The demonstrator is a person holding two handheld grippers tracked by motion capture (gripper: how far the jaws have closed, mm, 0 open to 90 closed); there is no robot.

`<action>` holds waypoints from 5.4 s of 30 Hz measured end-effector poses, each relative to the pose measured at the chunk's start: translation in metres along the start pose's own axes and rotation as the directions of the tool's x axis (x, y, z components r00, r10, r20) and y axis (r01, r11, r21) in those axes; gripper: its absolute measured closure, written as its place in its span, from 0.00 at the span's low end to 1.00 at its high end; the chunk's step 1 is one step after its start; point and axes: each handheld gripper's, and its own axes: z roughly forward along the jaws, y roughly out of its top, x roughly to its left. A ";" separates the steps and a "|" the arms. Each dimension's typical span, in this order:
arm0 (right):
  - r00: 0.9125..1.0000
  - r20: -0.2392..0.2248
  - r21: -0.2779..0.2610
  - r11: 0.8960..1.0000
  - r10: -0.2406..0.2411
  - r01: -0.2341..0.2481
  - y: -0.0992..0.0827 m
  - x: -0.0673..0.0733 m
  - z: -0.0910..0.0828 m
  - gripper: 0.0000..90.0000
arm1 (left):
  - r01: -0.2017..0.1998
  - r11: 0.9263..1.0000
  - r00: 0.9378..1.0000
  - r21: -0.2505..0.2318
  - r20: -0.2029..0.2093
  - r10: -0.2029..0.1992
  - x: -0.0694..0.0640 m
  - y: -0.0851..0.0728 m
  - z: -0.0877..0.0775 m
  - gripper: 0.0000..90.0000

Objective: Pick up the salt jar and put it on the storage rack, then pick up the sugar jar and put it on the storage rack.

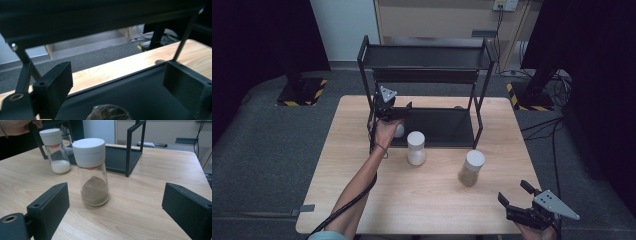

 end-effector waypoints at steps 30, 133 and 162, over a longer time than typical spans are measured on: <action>1.000 -0.004 0.006 1.000 -0.015 0.015 0.001 0.001 0.001 0.08 | -0.092 0.990 0.972 -0.108 0.207 0.113 0.015 0.041 -0.098 0.05; 1.000 0.000 0.021 0.999 -0.029 0.029 0.003 0.004 0.003 0.09 | -0.018 0.996 0.968 -0.087 0.248 0.039 0.056 -0.184 -0.233 0.03; 0.998 -0.051 0.024 0.999 -0.026 0.027 0.018 0.010 0.010 0.08 | -0.017 0.998 0.967 -0.068 0.254 0.034 0.057 -0.183 -0.233 0.02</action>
